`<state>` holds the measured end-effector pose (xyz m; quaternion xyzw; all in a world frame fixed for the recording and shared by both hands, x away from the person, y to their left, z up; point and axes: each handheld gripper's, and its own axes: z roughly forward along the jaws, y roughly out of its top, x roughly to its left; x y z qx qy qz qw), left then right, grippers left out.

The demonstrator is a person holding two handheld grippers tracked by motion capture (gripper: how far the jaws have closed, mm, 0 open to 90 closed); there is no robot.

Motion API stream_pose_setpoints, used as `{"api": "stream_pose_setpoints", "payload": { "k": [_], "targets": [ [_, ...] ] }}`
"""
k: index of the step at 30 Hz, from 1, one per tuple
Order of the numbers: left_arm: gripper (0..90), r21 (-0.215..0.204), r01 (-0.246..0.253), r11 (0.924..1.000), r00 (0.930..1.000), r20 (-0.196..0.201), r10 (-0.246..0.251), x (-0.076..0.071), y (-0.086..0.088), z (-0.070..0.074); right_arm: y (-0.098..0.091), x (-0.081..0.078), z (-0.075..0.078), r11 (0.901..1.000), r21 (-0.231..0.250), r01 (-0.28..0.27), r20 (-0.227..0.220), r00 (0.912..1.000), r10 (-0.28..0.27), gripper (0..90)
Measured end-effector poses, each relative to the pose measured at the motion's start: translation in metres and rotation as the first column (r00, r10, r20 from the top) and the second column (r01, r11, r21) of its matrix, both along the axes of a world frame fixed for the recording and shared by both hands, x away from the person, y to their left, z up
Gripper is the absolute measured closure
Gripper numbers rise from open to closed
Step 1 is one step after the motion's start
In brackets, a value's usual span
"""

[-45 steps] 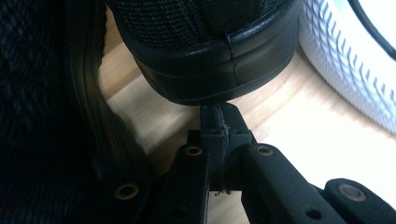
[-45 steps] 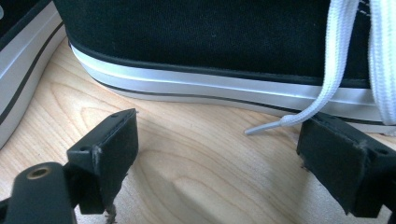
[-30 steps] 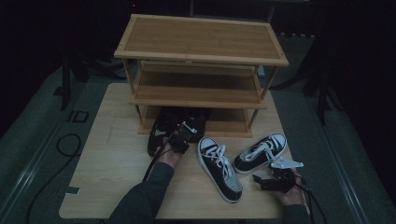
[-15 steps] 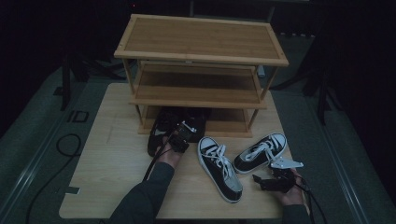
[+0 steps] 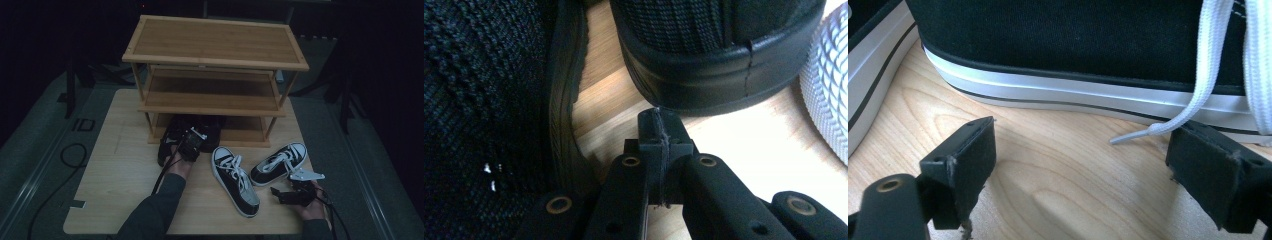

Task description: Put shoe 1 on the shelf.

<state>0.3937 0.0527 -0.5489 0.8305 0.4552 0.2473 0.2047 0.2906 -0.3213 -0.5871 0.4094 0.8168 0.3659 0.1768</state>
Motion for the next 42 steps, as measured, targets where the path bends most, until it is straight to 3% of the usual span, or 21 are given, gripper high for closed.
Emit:
{"api": "stream_pose_setpoints", "payload": {
  "k": [4, 9, 13, 23, 30, 36, 42],
  "targets": [
    [90.0, -0.049, 0.062, 0.9969, 0.9981, 0.004, -0.062, -0.002, -0.001, 0.001, 0.0, 0.0, 0.0, 1.0, 0.0, 0.0, 0.0, 1.0, 0.0, 12.3],
    [90.0, -0.064, 0.109, 0.992, 0.994, -0.004, -0.11, -0.001, -0.014, 0.001, 0.0, 0.0, 0.0, 1.0, -0.005, 0.001, 0.0, 1.0, -0.001, 12.3],
    [90.0, -0.068, 0.116, 0.9909, 0.9929, -0.018, -0.118, 0.0, -0.017, 0.0, 0.0, 0.0, 0.0, 1.0, 0.0, -0.001, 0.0, 1.0, 0.001, 12.3],
    [90.0, -0.062, 0.158, 0.9856, 0.9857, -0.051, -0.161, -0.007, -0.007, -0.001, 0.0, 0.0, 0.0, 1.0, -0.002, -0.001, 0.0, 1.0, 0.001, 12.3],
    [90.0, -0.088, 0.208, 0.9742, 0.9748, -0.064, -0.214, -0.019, 0.003, 0.002, 0.0, 0.0, 0.0, 1.0, -0.003, -0.001, 0.001, 1.0, 0.001, 12.3],
    [90.0, -0.112, 0.25, 0.9618, 0.964, -0.065, -0.258, -0.038, 0.016, 0.004, 0.0, 0.0, 0.0, 1.0, -0.005, 0.0, 0.0, 1.0, 0.0, 12.3],
    [90.0, -0.134, 0.264, 0.9551, 0.9585, -0.073, -0.275, -0.052, 0.034, 0.005, 0.001, 0.0, 0.0, 1.0, -0.009, 0.0, 0.002, 1.0, 0.0, 12.3]
  ]
}}
